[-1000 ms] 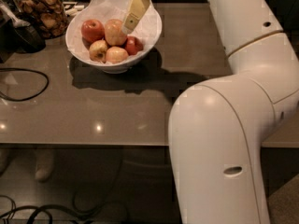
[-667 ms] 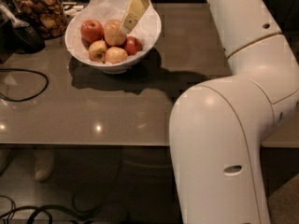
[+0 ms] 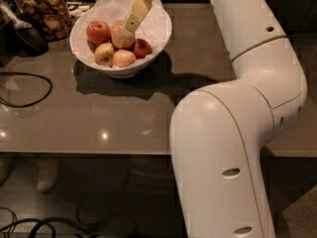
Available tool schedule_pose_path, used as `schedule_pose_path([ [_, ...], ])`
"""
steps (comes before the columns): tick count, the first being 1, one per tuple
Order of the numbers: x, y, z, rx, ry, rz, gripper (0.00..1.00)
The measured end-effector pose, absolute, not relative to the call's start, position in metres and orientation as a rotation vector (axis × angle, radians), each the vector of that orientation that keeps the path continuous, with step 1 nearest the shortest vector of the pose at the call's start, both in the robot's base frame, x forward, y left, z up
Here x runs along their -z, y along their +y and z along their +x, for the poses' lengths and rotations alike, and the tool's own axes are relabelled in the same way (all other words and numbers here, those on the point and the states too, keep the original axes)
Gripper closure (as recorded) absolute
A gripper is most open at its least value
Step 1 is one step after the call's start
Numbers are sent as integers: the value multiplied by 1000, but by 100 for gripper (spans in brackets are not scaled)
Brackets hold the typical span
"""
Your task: Pick apple from white bowl
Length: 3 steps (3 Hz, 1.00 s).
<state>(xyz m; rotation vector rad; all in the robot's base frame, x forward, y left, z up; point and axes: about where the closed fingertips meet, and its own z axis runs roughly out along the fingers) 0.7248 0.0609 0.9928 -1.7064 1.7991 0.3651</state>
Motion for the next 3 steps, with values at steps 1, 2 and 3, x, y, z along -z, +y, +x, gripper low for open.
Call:
schedule_pose_path([
  [1, -990, 64, 728, -364, 1805, -1706, 0],
  [2, -987, 64, 733, -351, 1824, -1696, 0],
  [3, -980, 61, 738, -339, 1857, -1684, 1],
])
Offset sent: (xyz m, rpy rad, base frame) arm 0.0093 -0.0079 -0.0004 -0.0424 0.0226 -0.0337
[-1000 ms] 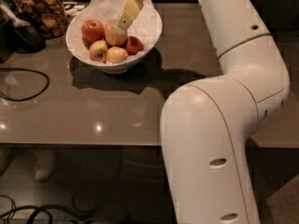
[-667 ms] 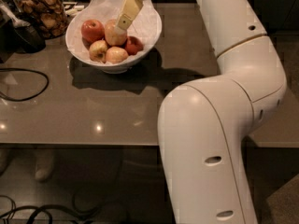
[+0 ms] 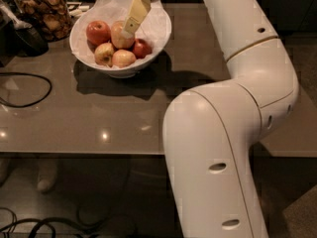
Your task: Pick apple from white bowl
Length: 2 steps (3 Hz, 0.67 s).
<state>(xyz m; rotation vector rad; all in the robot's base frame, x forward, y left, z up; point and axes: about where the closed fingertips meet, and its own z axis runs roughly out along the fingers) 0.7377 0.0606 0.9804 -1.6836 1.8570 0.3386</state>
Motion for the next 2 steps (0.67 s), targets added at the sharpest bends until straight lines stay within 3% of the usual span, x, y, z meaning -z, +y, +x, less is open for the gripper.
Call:
schedule_pose_path([
  [2, -966, 58, 744, -323, 1917, -1675, 14],
])
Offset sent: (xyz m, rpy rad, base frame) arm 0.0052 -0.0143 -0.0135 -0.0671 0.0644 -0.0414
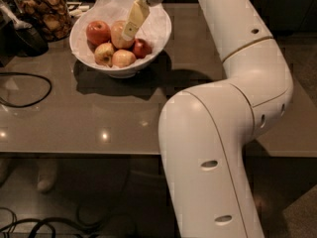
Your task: Pick apple from white bowl
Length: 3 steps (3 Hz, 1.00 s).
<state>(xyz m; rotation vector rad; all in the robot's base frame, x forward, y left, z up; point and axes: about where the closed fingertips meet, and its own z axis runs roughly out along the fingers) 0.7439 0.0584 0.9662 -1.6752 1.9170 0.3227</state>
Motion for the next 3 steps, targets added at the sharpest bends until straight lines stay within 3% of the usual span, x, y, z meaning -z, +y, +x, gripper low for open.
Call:
schedule_pose_path([
  [3, -945, 72, 745, -368, 1954, -1696, 10],
])
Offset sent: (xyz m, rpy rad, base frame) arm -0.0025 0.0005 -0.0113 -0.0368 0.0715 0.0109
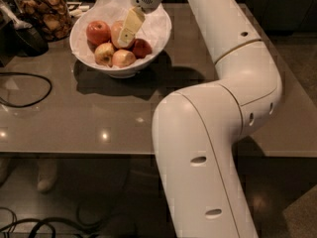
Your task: Pick apple from white bowl
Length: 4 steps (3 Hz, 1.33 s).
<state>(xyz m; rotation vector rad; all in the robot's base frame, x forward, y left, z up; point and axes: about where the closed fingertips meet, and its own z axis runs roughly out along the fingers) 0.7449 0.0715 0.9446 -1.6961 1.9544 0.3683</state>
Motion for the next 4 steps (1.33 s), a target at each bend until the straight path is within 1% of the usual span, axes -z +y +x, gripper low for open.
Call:
schedule_pose_path([
  [3, -931, 78, 748, -401, 1980, -1696, 8],
  [4, -927, 80, 750, -408, 1990, -1694, 9],
])
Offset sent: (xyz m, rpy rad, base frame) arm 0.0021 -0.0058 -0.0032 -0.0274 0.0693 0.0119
